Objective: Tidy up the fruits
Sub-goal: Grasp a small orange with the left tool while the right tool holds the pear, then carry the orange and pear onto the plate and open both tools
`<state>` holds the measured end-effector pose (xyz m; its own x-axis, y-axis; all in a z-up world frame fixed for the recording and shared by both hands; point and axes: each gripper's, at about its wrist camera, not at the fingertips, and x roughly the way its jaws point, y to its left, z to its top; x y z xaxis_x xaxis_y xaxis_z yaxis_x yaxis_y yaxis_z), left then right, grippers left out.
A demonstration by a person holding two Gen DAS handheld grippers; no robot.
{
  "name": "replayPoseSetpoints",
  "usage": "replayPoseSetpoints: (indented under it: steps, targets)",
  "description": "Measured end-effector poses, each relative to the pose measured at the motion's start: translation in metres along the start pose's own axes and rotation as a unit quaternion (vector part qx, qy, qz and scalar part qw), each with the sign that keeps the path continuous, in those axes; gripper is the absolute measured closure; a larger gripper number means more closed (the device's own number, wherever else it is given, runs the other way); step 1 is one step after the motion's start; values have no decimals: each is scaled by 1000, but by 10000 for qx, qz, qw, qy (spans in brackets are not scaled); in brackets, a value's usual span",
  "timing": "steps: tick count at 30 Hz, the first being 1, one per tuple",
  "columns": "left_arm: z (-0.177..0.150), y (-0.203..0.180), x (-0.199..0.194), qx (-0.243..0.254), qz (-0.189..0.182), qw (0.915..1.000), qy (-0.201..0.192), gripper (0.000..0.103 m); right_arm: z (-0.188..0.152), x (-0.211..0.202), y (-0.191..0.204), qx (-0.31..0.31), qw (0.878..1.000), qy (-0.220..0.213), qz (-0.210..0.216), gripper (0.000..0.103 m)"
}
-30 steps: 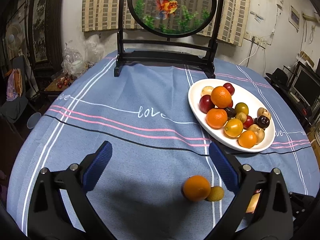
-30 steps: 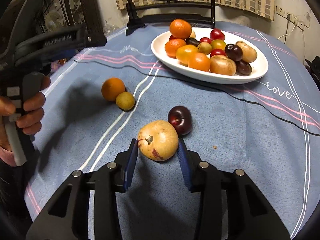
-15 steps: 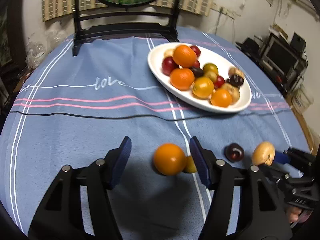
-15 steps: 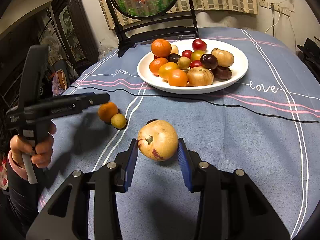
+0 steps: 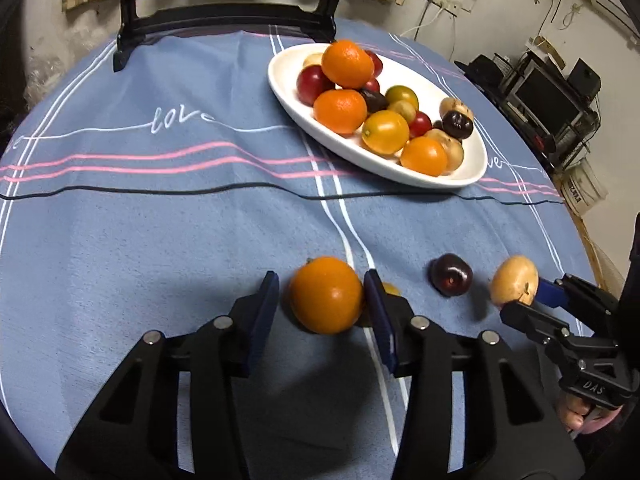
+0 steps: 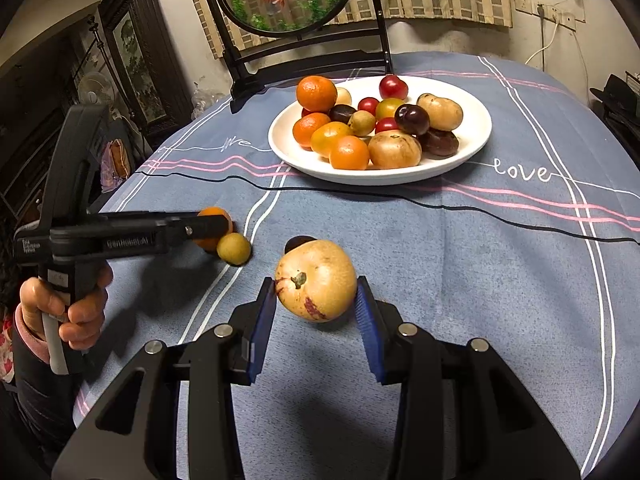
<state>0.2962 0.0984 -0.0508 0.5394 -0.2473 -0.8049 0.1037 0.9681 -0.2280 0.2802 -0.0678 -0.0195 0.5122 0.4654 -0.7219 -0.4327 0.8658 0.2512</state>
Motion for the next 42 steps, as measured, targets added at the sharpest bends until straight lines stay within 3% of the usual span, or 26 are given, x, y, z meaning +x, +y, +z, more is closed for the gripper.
replayPoseSetpoints:
  steps: [9, 26, 42]
  targets:
    - [-5, -7, -2, 139, 77, 9999, -57, 63, -1, 1, 0, -6, 10000, 16, -37, 63]
    - [-5, -9, -4, 228, 270, 9991, -248, 64, -2, -2, -3, 43, 9999, -125, -57, 63]
    - [-7, -20, -28, 296, 162, 9951, -934, 64, -2, -13, -3, -3, 9988, -471, -157, 63]
